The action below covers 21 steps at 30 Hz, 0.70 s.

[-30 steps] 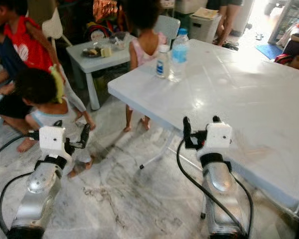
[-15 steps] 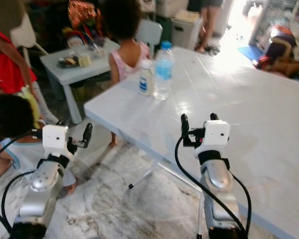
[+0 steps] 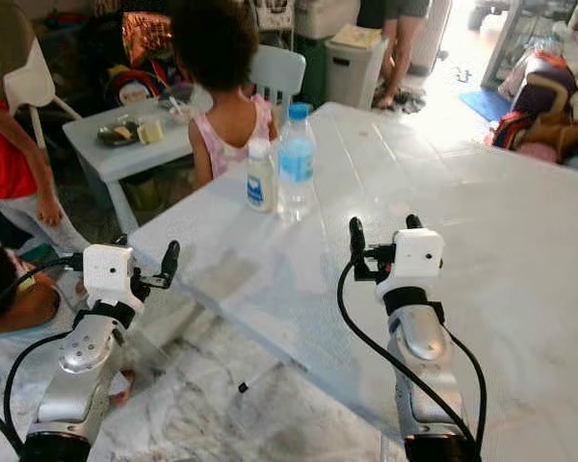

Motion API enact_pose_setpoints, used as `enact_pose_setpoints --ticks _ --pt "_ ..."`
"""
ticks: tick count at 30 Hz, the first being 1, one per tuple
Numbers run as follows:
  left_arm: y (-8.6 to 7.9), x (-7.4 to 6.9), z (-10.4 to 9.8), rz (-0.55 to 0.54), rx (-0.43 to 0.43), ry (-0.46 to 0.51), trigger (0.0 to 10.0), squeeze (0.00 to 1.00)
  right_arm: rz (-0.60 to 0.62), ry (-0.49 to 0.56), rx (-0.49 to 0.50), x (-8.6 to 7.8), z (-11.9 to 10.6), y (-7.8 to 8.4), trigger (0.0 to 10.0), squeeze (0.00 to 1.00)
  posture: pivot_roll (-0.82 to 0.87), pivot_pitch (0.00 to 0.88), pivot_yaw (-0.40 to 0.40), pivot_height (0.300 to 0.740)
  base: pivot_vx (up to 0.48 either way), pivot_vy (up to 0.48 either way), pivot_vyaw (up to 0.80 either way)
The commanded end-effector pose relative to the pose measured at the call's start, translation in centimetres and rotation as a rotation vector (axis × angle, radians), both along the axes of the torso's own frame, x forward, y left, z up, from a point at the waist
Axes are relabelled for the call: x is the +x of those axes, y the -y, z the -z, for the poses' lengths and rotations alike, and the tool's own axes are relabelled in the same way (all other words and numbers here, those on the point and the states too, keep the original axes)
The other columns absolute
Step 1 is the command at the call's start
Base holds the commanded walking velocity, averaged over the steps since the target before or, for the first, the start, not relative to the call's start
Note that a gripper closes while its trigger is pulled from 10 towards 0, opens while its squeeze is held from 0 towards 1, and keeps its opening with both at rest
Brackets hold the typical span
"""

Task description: Restocking fridge

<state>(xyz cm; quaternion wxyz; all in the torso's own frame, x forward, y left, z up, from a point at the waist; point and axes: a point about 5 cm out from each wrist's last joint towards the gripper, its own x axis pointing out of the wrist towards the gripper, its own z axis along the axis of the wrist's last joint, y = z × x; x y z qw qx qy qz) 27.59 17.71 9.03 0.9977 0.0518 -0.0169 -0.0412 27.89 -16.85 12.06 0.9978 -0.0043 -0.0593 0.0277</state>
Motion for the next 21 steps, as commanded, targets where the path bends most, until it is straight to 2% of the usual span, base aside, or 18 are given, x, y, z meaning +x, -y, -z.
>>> enact_pose_setpoints --ticks 1,8,13,21 --pt "-0.45 -0.01 -0.20 -0.008 0.008 0.004 10.0 0.00 -0.027 0.008 -0.004 0.30 -0.28 -0.62 10.0 0.00 -0.03 0.000 -0.005 0.740 0.000 0.000 0.00" --pt "-0.60 -0.35 0.02 -0.011 0.011 -0.003 10.0 0.00 -0.073 0.038 -0.017 0.68 -0.81 -0.96 10.0 0.00 -0.02 0.000 -0.004 0.740 0.000 0.000 0.00" --pt "-0.53 -0.58 0.16 -0.002 0.003 -0.006 10.0 0.00 -0.073 0.047 -0.030 0.81 -0.92 -0.96 10.0 0.00 -0.02 0.000 -0.007 0.740 0.000 0.000 0.65" --pt "-0.25 -0.27 -0.23 0.006 0.000 0.006 10.0 0.00 -0.059 0.044 -0.012 0.89 -0.75 -0.77 10.0 0.00 -0.02 0.000 -0.003 0.740 0.000 0.000 0.00"
